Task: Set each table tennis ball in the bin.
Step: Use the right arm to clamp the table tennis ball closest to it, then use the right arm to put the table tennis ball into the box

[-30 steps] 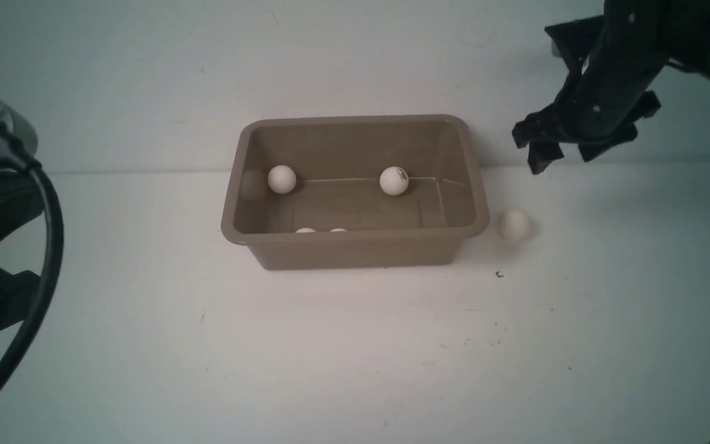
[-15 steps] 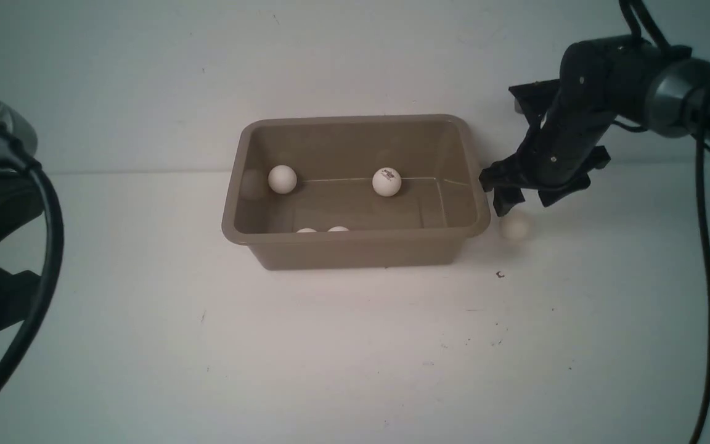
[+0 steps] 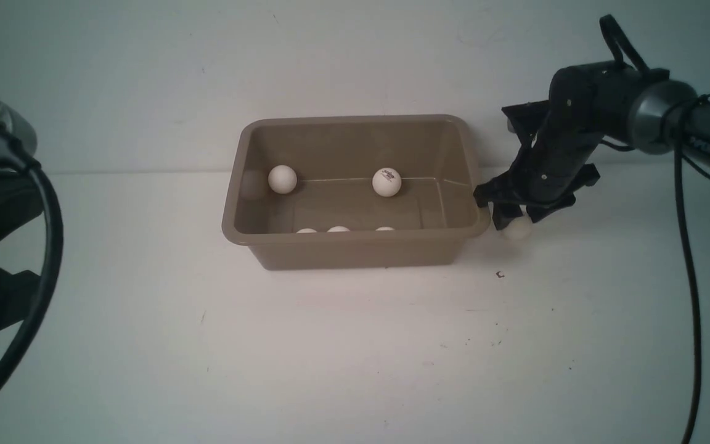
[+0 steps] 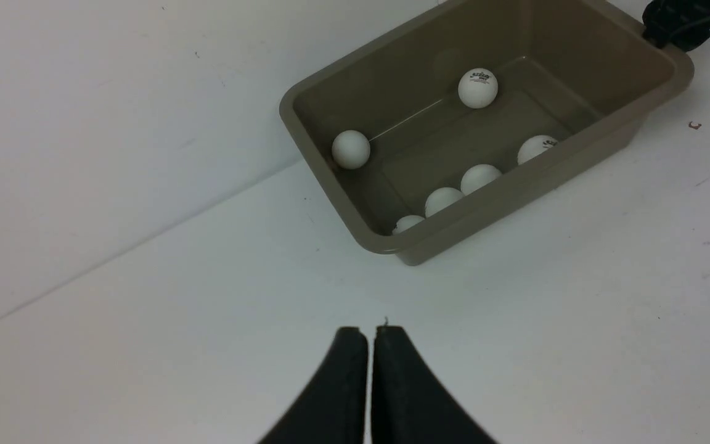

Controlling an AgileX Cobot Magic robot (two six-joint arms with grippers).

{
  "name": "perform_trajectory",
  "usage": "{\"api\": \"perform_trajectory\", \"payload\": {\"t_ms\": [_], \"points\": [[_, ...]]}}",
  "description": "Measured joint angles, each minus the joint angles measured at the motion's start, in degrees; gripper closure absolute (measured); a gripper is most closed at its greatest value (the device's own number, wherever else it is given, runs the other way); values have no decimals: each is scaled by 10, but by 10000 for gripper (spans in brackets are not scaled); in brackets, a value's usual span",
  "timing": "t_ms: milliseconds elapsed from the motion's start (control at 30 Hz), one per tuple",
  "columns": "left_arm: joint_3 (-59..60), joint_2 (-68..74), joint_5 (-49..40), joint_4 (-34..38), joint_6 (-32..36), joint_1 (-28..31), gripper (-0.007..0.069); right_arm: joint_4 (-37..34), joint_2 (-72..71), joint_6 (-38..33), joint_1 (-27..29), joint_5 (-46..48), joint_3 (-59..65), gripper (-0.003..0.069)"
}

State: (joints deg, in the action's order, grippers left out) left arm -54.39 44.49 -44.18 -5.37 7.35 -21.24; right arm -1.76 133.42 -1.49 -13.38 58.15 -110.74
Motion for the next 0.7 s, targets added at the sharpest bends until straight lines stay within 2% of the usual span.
{"api": "perform_trajectory", "payload": {"t_ms": [200, 333, 433, 567, 600, 700], "points": [[0, 0, 0, 0, 0, 0, 629, 13, 0, -1, 0, 2, -2, 309], [0, 0, 0, 0, 0, 0, 629, 70, -18, -1, 0, 16, -11, 309], [0, 0, 0, 0, 0, 0, 629, 77, -44, -1, 0, 24, -50, 309], [0, 0, 0, 0, 0, 0, 629, 27, -74, -34, -9, 25, -117, 309], [0, 0, 0, 0, 0, 0, 629, -22, -80, -67, -23, 27, -147, 309], [0, 0, 0, 0, 0, 0, 629, -75, -79, -100, -49, 26, -158, 309]]}}
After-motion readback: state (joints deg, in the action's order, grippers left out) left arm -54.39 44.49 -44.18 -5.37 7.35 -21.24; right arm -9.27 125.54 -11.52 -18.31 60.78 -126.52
